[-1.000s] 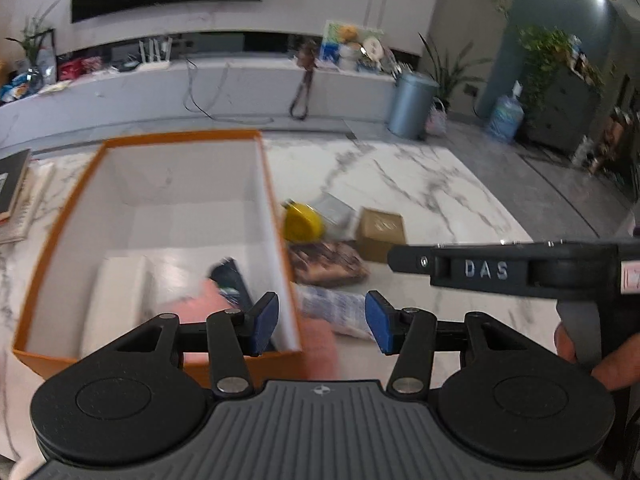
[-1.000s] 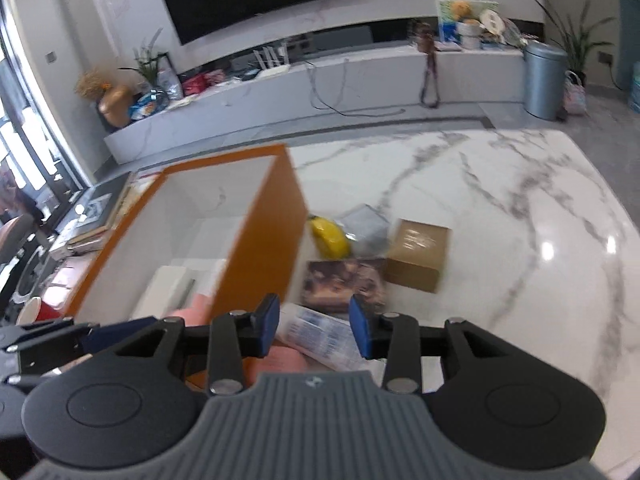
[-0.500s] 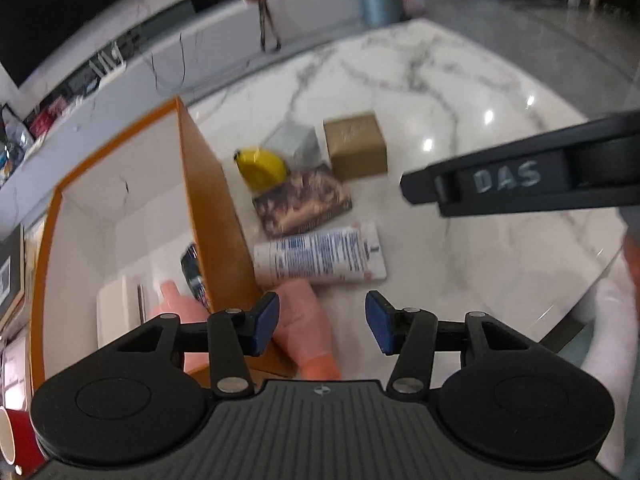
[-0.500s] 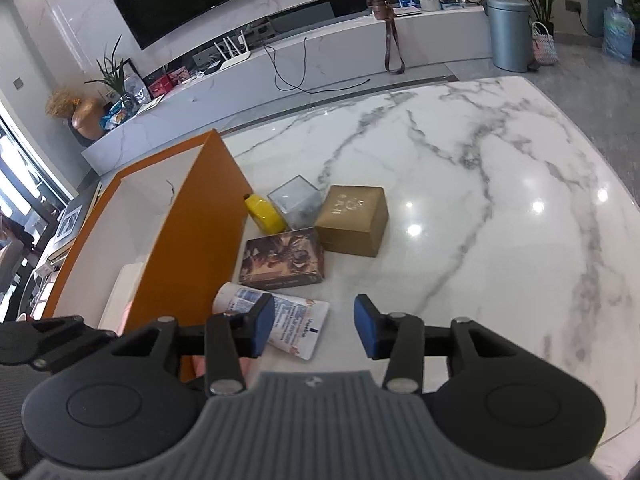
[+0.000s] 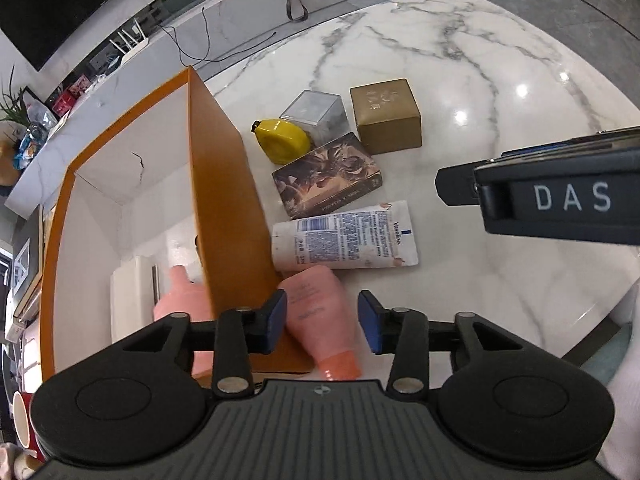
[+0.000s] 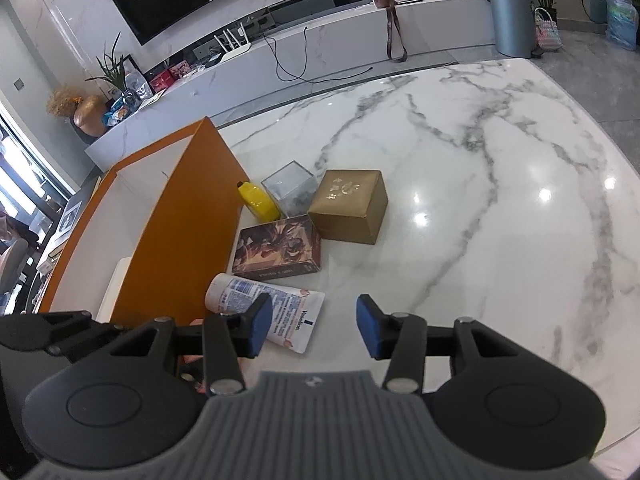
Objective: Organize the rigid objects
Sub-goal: 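Grasp the pink lotion bottle with the left tool while the right tool moves toward the white tube, then grasp the white Vaseline tube with the right tool while the left tool holds the pink bottle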
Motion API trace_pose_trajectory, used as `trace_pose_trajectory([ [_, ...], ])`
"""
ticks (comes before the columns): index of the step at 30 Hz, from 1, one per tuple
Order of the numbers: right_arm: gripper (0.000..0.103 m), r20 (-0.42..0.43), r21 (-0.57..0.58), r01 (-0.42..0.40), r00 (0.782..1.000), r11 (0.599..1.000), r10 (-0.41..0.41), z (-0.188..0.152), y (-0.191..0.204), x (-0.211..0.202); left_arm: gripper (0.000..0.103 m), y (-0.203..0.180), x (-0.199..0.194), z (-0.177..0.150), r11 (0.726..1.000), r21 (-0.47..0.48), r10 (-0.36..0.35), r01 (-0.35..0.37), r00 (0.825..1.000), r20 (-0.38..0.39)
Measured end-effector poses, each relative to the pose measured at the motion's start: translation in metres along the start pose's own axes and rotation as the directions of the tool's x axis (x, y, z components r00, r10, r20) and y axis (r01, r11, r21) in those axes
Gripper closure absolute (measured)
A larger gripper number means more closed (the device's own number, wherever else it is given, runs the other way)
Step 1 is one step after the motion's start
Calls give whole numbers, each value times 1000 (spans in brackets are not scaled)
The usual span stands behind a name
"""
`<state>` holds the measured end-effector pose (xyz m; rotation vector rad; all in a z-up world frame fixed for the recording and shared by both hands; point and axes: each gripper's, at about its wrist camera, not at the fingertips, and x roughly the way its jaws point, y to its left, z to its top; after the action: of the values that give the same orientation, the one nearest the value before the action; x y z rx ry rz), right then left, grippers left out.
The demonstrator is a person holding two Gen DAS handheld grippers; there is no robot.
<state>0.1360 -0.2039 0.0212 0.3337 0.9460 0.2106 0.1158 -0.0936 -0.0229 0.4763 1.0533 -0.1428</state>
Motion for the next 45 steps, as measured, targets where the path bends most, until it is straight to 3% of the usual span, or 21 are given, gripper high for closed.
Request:
trace_pose_trajectory([
  [8,54,9,-17,-9,1000,1000,9,-1,6,-4,58,21,7,-8,996,-38,81,-83,996,-45],
  [9,54,10,-21,-9,1000,1000,9,-2,7,-4,56,27,7,-10,996,-71,60,-62,998,-31],
  [11,54,8,-24,-9,1000,1000,9,-2,9,-3,39,34,3,-13,991,-133,-10,10,1000,0],
  [13,53,2,-26,-8,1000,1000,8,-4,10,-2,32,36,1,-14,977,-194,-79,83,996,27],
  [15,49,-5,-28,-3,1000,1000,3,-5,10,0,32,30,3,-14,972,-209,-104,108,994,30],
  [20,47,-15,-27,-5,1000,1000,5,-7,8,5,32,20,18,-11,961,-258,-101,95,995,-7],
  [23,47,-21,-22,0,1000,1000,0,-6,6,9,32,14,29,-11,965,-259,-48,34,998,-48],
  [26,47,-31,-23,-2,1000,1000,1,-7,4,15,32,17,37,-15,958,-286,-50,29,996,-69],
  [30,47,-45,-43,-32,999,999,30,-9,6,23,34,18,42,-17,949,-312,-55,37,997,-48],
  [35,48,-59,-115,-74,996,991,67,-7,14,39,53,24,45,-21,941,-337,-52,43,999,-16],
  [40,55,-94,-163,-128,989,978,114,-1,25,62,54,29,44,-26,923,-380,-62,65,998,19],
  [45,55,-129,-231,-141,985,963,113,6,37,83,54,31,45,-26,918,-388,-75,82,997,34],
])
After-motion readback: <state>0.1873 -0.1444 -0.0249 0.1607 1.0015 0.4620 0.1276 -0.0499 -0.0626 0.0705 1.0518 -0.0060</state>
